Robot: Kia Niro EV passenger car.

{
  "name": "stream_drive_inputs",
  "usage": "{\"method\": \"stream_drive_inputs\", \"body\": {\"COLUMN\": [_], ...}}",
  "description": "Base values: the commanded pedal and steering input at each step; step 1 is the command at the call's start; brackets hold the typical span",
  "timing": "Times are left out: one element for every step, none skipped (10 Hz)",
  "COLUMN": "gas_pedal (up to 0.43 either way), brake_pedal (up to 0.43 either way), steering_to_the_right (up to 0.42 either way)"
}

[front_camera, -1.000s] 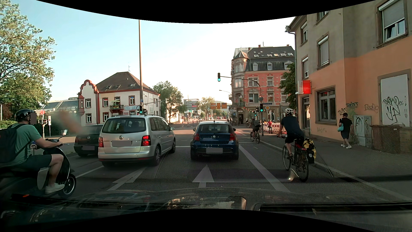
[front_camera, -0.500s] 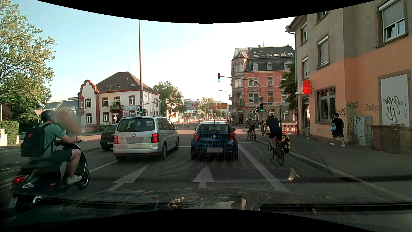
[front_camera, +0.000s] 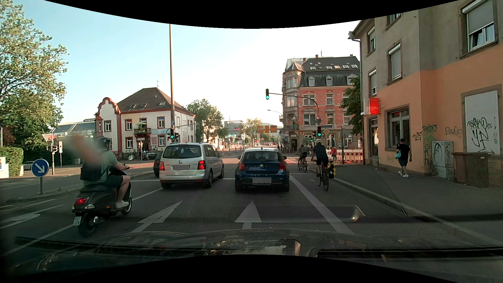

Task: Follow the waypoints while adhering to traffic rules and regulations

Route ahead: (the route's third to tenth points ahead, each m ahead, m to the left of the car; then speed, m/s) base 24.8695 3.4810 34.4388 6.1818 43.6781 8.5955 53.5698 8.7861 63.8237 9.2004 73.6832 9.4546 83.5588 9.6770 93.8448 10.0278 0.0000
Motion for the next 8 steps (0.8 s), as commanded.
{"method": "stream_drive_inputs", "body": {"gas_pedal": [0.0,0.0,0.0,0.0,0.0,0.0,0.028,0.028], "brake_pedal": [0.177,0.055,0.006,0.0,0.0,0.0,0.0,0.0], "steering_to_the_right": [-0.017,-0.017,-0.017,-0.017,-0.017,-0.017,-0.016,-0.017]}}
